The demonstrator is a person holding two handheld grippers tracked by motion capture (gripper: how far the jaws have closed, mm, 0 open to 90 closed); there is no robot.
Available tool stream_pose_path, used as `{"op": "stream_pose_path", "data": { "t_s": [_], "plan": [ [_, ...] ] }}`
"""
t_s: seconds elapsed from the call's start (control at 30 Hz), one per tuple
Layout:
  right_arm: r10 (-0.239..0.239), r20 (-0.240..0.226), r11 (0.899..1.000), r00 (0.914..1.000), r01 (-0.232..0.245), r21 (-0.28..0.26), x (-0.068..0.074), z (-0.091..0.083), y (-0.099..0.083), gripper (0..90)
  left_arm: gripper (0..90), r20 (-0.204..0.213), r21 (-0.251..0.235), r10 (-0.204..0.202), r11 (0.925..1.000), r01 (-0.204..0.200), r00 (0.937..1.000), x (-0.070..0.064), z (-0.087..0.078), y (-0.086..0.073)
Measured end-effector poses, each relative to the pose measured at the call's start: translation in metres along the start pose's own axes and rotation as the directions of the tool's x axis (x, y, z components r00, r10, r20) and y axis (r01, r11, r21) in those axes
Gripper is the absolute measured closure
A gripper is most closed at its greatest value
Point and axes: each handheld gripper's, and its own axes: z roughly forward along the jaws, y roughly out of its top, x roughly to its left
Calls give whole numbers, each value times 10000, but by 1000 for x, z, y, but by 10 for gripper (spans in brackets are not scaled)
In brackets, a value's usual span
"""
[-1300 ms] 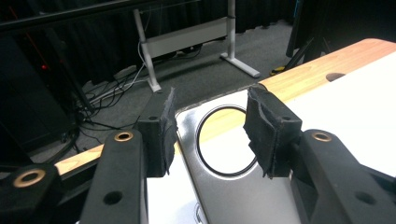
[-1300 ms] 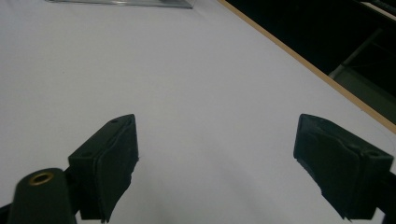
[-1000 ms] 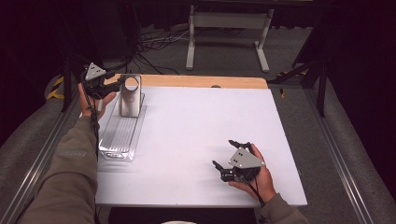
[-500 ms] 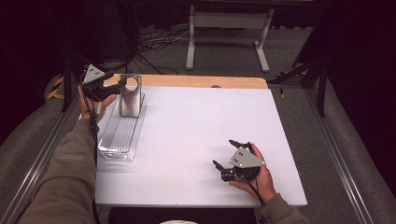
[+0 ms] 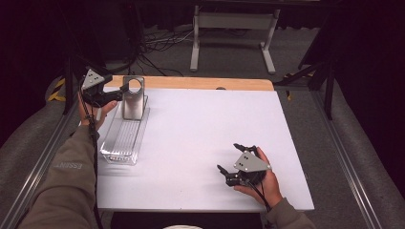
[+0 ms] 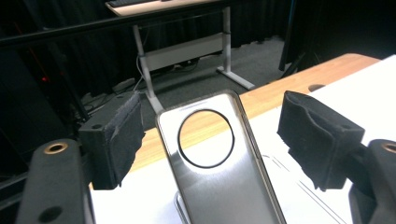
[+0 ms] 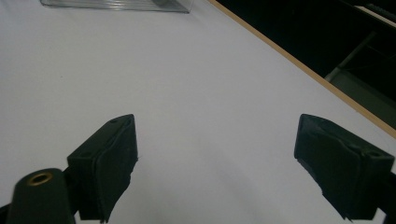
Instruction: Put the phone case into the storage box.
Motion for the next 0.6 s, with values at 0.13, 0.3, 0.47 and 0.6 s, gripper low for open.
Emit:
{"op": "stream_pose_path", "data": {
  "t_s": [0.13,0.3,0.47,0.6],
  "plan": [
    [-26,33,10000,10000,26,24,1,0,0,142,178,89,-15,-106,9999,106,9999,1,-2,-2],
    [-8,45,10000,10000,8,37,1,1,0,142,121,96,-39,-182,9998,182,9998,1,-4,-2],
    [-26,33,10000,10000,26,77,1,1,0,142,79,166,60,-162,9999,161,9997,-1,-3,-3],
    [-59,64,10000,10000,58,53,1,2,1,142,62,230,23,-104,9999,103,9997,-2,-3,-2]
  ]
}}
